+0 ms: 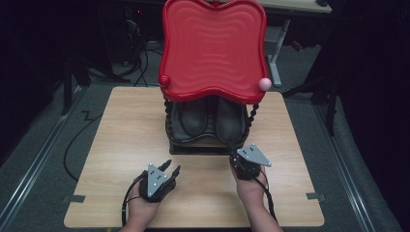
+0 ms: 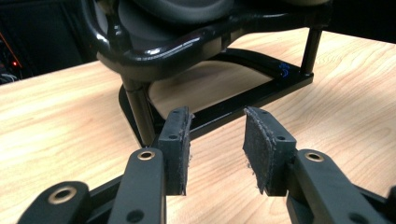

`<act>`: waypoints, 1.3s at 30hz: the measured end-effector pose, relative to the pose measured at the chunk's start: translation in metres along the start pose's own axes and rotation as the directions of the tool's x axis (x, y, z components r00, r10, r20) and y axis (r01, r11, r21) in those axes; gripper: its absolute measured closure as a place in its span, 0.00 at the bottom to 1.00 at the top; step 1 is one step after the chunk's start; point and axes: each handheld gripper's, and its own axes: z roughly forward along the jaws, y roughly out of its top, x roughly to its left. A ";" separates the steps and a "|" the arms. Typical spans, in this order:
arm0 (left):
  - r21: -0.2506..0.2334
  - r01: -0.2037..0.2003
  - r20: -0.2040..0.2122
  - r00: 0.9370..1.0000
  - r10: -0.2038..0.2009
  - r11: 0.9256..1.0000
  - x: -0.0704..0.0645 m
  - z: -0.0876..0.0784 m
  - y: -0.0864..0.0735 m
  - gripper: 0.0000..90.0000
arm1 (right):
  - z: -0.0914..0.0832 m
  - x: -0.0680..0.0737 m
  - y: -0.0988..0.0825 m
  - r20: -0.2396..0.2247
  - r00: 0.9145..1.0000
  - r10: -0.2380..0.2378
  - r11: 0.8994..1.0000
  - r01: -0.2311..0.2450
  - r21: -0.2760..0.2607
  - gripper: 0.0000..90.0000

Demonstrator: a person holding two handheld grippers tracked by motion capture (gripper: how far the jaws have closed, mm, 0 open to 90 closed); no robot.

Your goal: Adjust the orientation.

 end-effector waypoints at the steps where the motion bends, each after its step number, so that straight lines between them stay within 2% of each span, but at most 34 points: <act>1: 0.001 -0.002 -0.002 1.000 0.002 1.000 0.000 -0.001 0.000 0.68 | 0.002 0.000 0.001 0.000 1.000 0.002 1.000 -0.002 0.000 0.98; 10: -0.008 0.002 -0.016 1.000 -0.002 1.000 0.004 -0.010 -0.002 0.68 | 0.028 0.003 0.012 0.018 1.000 -0.006 1.000 0.005 0.027 0.97; 13: -0.002 0.004 -0.018 1.000 -0.004 1.000 0.005 -0.011 -0.003 0.68 | 0.033 0.003 0.014 0.012 1.000 -0.009 1.000 0.008 0.027 0.96; 16: -0.001 0.009 -0.022 1.000 -0.009 1.000 0.006 -0.013 -0.004 0.68 | 0.031 0.001 0.016 0.010 1.000 0.015 1.000 -0.015 0.010 0.96; 17: 0.000 0.012 -0.025 1.000 -0.012 1.000 0.007 -0.015 -0.005 0.68 | 0.025 -0.003 0.016 0.029 0.999 0.020 1.000 -0.019 -0.018 0.96; 19: 0.001 0.011 -0.029 1.000 -0.011 1.000 0.008 -0.016 -0.006 0.68 | 0.024 -0.007 0.015 0.066 0.998 0.017 1.000 -0.016 -0.019 0.96; 22: 0.007 0.008 -0.033 0.999 -0.008 1.000 0.009 -0.017 -0.008 0.68 | 0.031 -0.020 0.012 0.118 0.992 0.042 0.999 -0.044 0.016 0.97; 25: 0.013 0.009 -0.036 0.999 -0.009 1.000 0.009 -0.020 -0.011 0.67 | 0.041 -0.028 0.010 0.144 0.988 0.056 0.997 -0.063 0.039 0.98; 30: 0.033 0.027 -0.028 0.999 -0.026 0.999 0.008 -0.025 -0.019 0.67 | 0.045 -0.027 0.010 0.130 0.989 0.077 0.996 -0.081 0.028 0.98; 32: 0.041 0.015 -0.031 0.999 -0.014 0.999 0.009 -0.027 -0.021 0.67 | 0.045 -0.027 0.010 0.128 0.989 0.080 0.996 -0.084 0.024 0.98; 39: 0.030 0.034 -0.040 0.999 -0.033 0.999 0.012 -0.028 -0.019 0.67 | 0.045 -0.028 0.009 0.114 0.990 0.087 0.996 -0.090 0.021 0.96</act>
